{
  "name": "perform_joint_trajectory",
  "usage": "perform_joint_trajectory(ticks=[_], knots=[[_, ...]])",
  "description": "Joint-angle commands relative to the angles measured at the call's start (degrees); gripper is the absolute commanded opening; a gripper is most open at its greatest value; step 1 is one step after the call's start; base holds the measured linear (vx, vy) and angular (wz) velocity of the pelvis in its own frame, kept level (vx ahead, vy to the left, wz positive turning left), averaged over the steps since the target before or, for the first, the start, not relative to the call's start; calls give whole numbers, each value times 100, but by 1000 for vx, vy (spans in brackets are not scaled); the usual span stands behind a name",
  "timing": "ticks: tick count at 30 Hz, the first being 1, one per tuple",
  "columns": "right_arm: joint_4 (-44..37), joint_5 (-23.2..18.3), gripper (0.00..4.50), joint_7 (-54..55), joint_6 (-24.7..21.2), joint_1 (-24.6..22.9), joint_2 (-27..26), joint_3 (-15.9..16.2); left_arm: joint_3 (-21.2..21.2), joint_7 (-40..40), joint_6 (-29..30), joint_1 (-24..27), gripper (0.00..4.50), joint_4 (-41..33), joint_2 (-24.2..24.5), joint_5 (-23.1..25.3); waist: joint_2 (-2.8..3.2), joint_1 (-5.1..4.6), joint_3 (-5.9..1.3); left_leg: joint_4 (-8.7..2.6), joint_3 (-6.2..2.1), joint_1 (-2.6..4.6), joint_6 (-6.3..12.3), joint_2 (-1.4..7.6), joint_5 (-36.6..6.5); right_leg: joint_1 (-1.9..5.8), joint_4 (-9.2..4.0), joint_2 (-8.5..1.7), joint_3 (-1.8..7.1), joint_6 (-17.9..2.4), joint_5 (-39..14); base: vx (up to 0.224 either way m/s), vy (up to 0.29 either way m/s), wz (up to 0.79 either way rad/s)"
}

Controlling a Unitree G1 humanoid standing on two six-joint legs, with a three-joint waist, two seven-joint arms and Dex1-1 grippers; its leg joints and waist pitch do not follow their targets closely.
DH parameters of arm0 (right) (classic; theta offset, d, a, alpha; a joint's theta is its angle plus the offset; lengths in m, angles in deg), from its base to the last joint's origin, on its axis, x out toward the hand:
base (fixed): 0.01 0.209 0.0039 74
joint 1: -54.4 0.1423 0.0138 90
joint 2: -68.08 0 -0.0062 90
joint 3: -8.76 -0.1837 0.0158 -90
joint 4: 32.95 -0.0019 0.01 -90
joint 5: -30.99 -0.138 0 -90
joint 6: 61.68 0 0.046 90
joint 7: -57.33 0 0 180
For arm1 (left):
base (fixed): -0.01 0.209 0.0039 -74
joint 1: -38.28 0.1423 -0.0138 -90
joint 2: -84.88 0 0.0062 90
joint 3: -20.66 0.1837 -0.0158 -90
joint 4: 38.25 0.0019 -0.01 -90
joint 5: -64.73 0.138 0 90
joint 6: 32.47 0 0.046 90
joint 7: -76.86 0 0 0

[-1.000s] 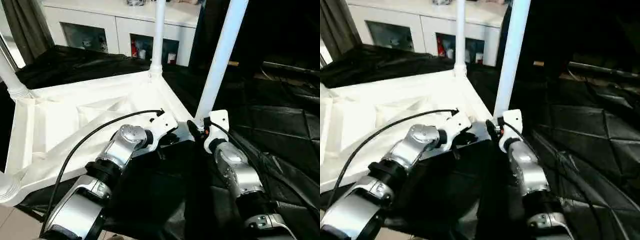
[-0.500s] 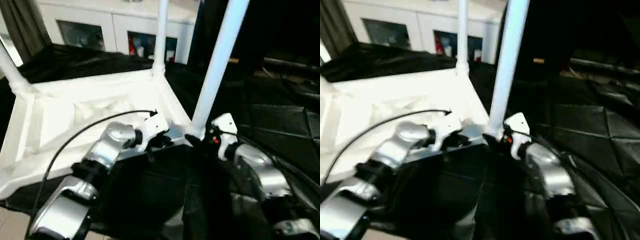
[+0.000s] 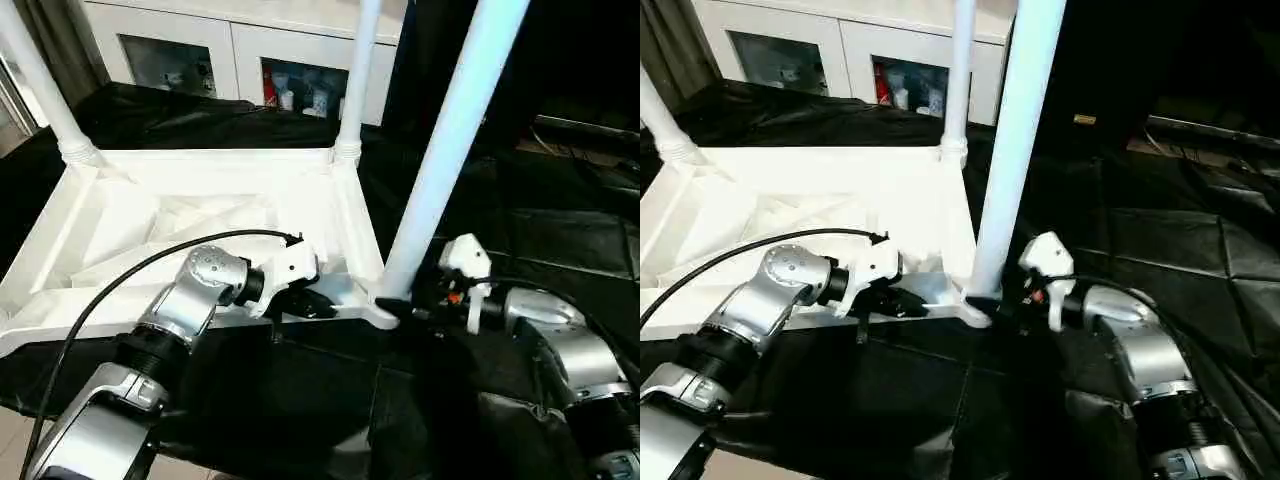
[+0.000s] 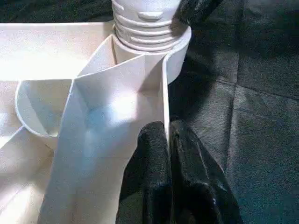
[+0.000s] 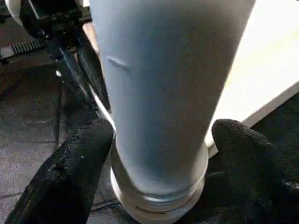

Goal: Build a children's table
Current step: Rotate leg to tighten

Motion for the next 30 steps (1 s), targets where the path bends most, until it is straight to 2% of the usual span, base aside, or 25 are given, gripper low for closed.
perform_joint_trajectory(ticks=[1, 5, 6, 9, 13, 17, 19, 20, 21, 22, 23, 24, 26, 27, 28, 30], knots=[[-116, 13, 366, -82, -43, -40, 30, 57, 83, -175, -22, 85, 0, -89, -35, -129, -56, 12, -310, -363, -88, 28, 535, 332, -522, 298, -358, -490, 275, -1548, -287, 0, 0, 0], [-130, -21, 335, -105, -85, -33, 5, 73, 73, -165, -25, 91, 0, -103, -26, -124, -58, 19, -317, -349, -84, 15, 593, 322, -414, 311, -339, -491, 277, -1570, -100, 0, 0, 0], [-130, -31, 310, -114, -97, -33, 0, 68, 68, -158, -29, 86, 0, -97, -26, -121, -55, 20, -315, -350, -86, 17, 600, 322, -412, 309, -340, -488, 274, -1575, -106, 0, 0, 0], [-123, -33, 292, -151, -117, -45, 16, 82, 64, -139, -34, 84, 0, -90, -25, -102, -54, 25, -314, -350, -85, 25, 579, 325, -459, 305, -347, -490, 273, -1570, -199, 0, 0, 0], [-131, -61, 274, -157, -136, -72, 23, 86, 60, -117, -20, 94, 0, -109, -27, -102, -59, 26, -321, -346, -85, 24, 579, 323, -418, 312, -334, -488, 273, -1574, -130, 0, 0, 0], [37, 52, 270, 412, -213, -110, -205, -38, -12, 359, 74, 11, 0, 103, -161, 48, -79, 30, -318, -340, -81, 19, 602, 318, -393, 308, -337, -487, 270, -1567, -149, 0, 0, 0], [168, 129, 270, 706, -226, -92, -315, -95, -36, 550, 120, -26, 0, 186, -223, 104, -69, 20, -297, -354, -80, 28, 538, 317, -490, 280, -366, -484, 268, -1534, -367, 0, 0, 0], [479, 233, 269, 1291, -292, -45, -549, -227, -72, 974, 182, -115, 0, 379, -362, 233, -71, 12, -291, -363, -90, 34, 427, 319, -634, 284, -389, -491, 268, -1479, -662, 0, 0, 0], [758, 330, 269, 1856, -343, 1, -779, -333, -93, 1357, 260, -211, 0, 580, -510, 340, -63, -10, -261, -375, -83, 57, 314, 304, -863, 252, -443, -490, 268, -1411, -1077, 0, 0, 0], [779, 338, 269, 1903, -346, 5, -797, -342, -93, 1383, 266, -218, 0, 594, -521, 348, -51, -24, -245, -399, -95, 85, 180, 304, -1069, 233, -494, -487, 265, -1302, -1524, 0, 0, 0], [779, 338, 269, 1903, -346, 5, -797, -342, -93, 1383, 266, -218, 0, 594, -521, 348, -54, -26, -241, -406, -106, 95, 126, 308, -1185, 232, -514, -498, 264, -1248, -1718, 0, 0, 0], [1036, 381, 269, 2779, -441, 85, -1183, -561, -110, 1852, 386, -350, 0, 827, -726, 462, -72, -44, -239, -422, -117, 95, 74, 313, -1277, 236, -526, -494, 267, -1151, -1912, 0, 0, 0], [1247, 334, 269, 3767, -590, 198, -1684, -836, -150, 2336, 517, -517, 0, 1072, -1017, 513, -42, -72, -243, -445, -126, 115, -41, 313, -1348, 185, -539, -487, 281, -1098, -1948, 0, 0, 0], [1300, 331, 269, 4027, -616, 242, -1858, -877, -152, 2460, 554, -574, 0, 1134, -1136, 517, -47, -81, -255, -461, -148, 105, -108, 313, -1408, 203, -540, -498, 276, -1052, -1963, 0, 0, 0], [1364, 360, 269, 4356, -613, 314, -2108, -896, -143, 2635, 601, -663, 0, 1217, -1324, 524, -16, -95, -248, -472, -145, 112, -167, 306, -1462, 186, -559, -480, 278, -1020, -1917, 0, 0, 0], [1354, 473, 269, 4381, -522, 370, -2259, -761, -113, 2673, 583, -720, 0, 1255, -1485, 531, -40, -82, -262, -467, -150, 119, -166, 300, -1517, 196, -549, -492, 288, -1019, -1830, 0, 0, 0]])
